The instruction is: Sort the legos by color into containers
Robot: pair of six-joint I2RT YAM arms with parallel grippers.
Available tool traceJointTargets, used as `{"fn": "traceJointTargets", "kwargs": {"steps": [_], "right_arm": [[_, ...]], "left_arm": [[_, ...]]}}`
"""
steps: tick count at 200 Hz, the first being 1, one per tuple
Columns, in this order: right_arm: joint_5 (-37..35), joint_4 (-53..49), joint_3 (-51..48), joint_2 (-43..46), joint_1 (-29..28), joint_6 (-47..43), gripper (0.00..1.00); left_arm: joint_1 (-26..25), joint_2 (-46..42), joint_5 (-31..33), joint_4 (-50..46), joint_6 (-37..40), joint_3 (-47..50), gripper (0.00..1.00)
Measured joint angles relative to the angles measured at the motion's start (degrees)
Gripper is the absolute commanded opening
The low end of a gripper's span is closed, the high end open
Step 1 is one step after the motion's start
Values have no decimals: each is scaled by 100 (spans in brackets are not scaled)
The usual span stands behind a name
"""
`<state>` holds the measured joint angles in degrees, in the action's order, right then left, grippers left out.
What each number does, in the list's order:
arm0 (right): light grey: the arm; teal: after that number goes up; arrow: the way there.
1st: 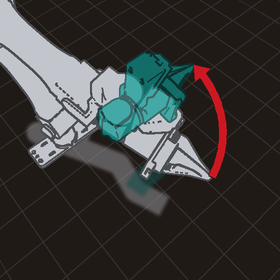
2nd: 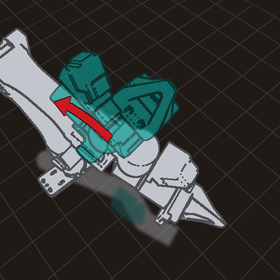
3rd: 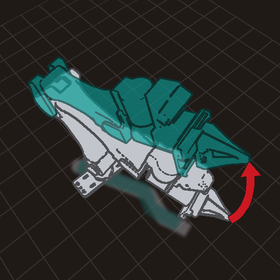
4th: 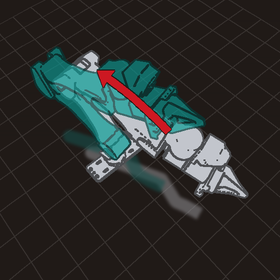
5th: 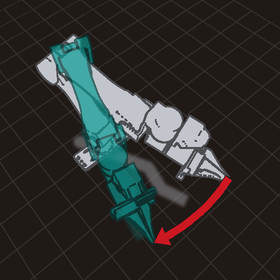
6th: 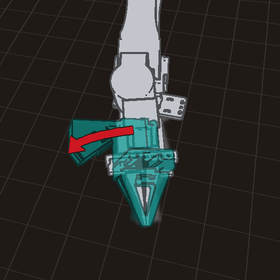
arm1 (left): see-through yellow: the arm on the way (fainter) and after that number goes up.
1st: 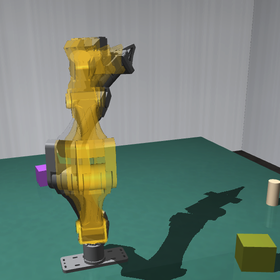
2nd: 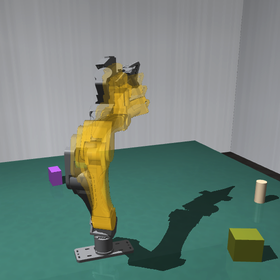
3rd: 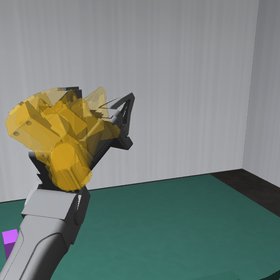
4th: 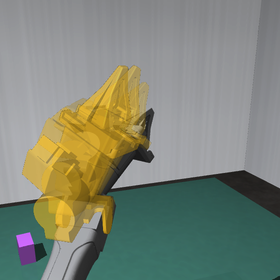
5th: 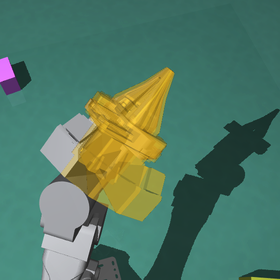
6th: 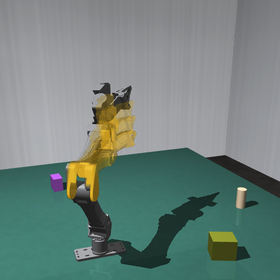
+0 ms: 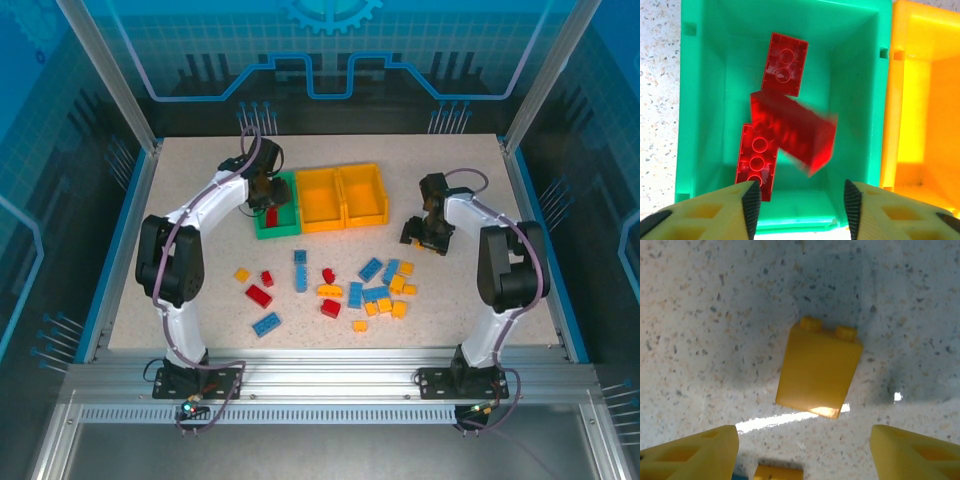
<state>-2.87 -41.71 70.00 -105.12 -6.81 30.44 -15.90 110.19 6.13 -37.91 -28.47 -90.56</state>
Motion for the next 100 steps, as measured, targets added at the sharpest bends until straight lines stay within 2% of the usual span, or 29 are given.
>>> {"fn": "traceJointTargets", "kwargs": {"steps": [18, 29, 67, 100], "right_arm": [[-26, -4, 127, -175, 17, -2, 67], [-42, -24, 214, -264, 17, -7, 62], [-122, -48, 452, -570, 17, -20, 33], [-127, -96, 466, -551, 20, -17, 23]], "left_arm": [[0, -109, -2, 105, 20, 133, 60], [-13, -256, -11, 131, 26, 278, 60], [-151, -931, -22, 302, 59, 728, 66], [-205, -1561, -20, 455, 61, 1215, 69]]}}
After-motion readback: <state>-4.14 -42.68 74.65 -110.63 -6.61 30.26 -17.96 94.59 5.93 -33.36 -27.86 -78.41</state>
